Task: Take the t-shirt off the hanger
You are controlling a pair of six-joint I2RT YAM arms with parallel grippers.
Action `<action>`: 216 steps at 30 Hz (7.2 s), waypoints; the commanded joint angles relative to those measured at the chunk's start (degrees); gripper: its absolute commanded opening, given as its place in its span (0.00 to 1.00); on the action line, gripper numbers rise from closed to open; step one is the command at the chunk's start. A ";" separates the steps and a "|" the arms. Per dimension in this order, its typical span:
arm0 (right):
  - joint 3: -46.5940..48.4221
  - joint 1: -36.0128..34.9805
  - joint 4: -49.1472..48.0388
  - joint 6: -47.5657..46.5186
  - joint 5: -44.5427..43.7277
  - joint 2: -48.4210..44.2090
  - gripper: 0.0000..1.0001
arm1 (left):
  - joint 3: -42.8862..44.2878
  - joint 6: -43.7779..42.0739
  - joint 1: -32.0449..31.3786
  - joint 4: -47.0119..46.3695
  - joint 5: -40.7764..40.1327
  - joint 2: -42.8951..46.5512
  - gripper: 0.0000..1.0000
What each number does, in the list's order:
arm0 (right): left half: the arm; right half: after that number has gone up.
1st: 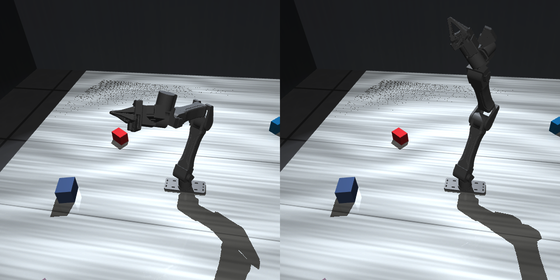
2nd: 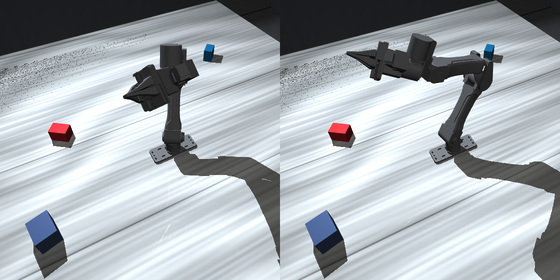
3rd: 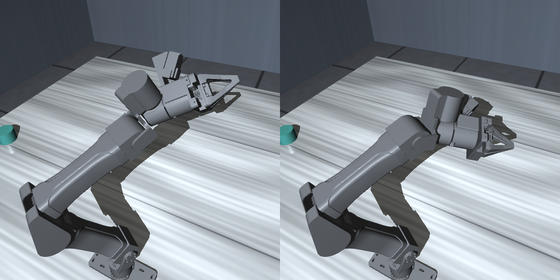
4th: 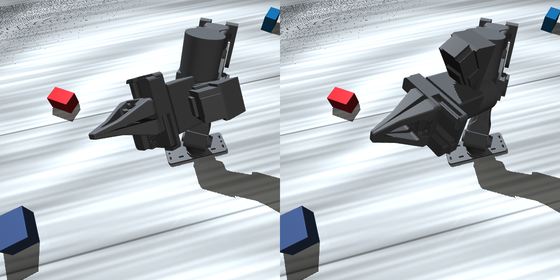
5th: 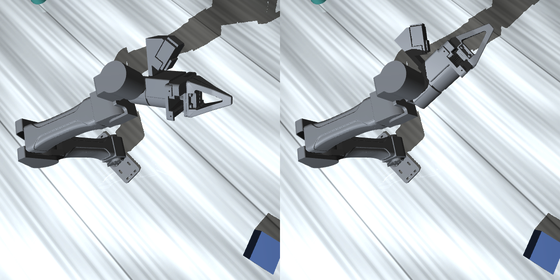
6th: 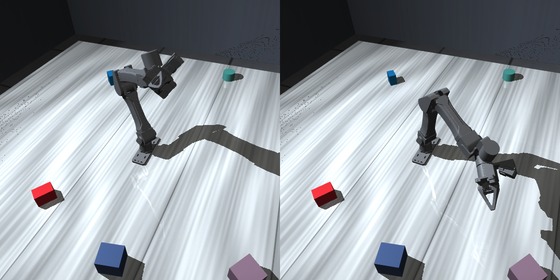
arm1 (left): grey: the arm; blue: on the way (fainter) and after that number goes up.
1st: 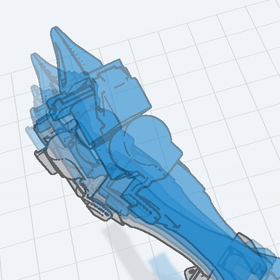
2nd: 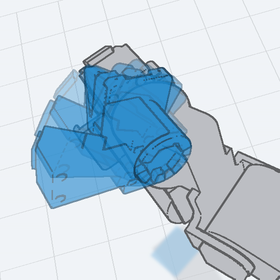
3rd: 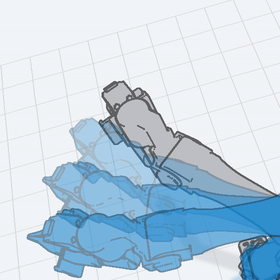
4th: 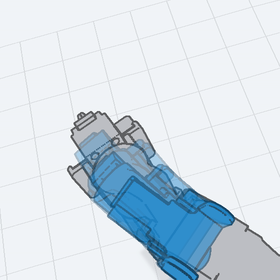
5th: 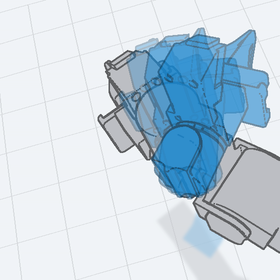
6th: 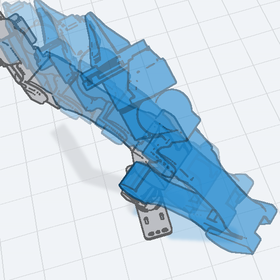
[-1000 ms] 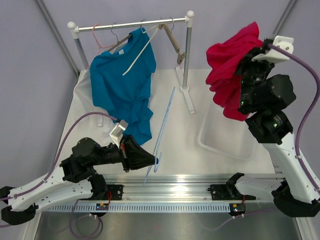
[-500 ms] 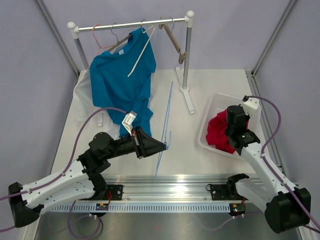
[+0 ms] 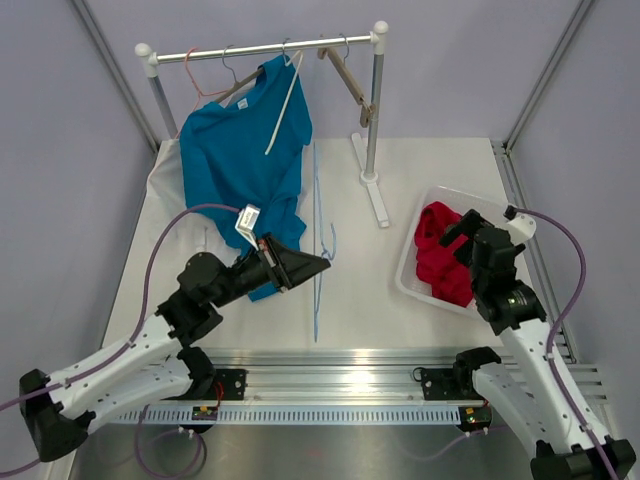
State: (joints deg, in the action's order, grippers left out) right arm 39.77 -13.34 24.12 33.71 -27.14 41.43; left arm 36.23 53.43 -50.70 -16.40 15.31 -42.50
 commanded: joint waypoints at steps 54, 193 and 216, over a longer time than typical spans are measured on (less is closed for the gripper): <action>37.65 -63.74 29.40 -3.65 -19.11 27.30 0.00 | 14.74 -7.79 7.37 9.87 -5.45 2.67 0.99; 26.68 -32.45 -4.08 -17.89 35.66 18.69 0.86 | 83.04 -52.11 42.08 53.84 -11.53 -52.60 0.75; 26.50 -36.49 -3.82 -17.19 32.94 18.60 0.86 | 75.21 -44.20 40.41 44.53 -8.54 -48.90 0.63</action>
State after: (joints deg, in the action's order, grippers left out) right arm 66.17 -48.97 21.28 16.16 6.59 61.01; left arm 108.03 8.19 -10.70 33.17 7.29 -91.05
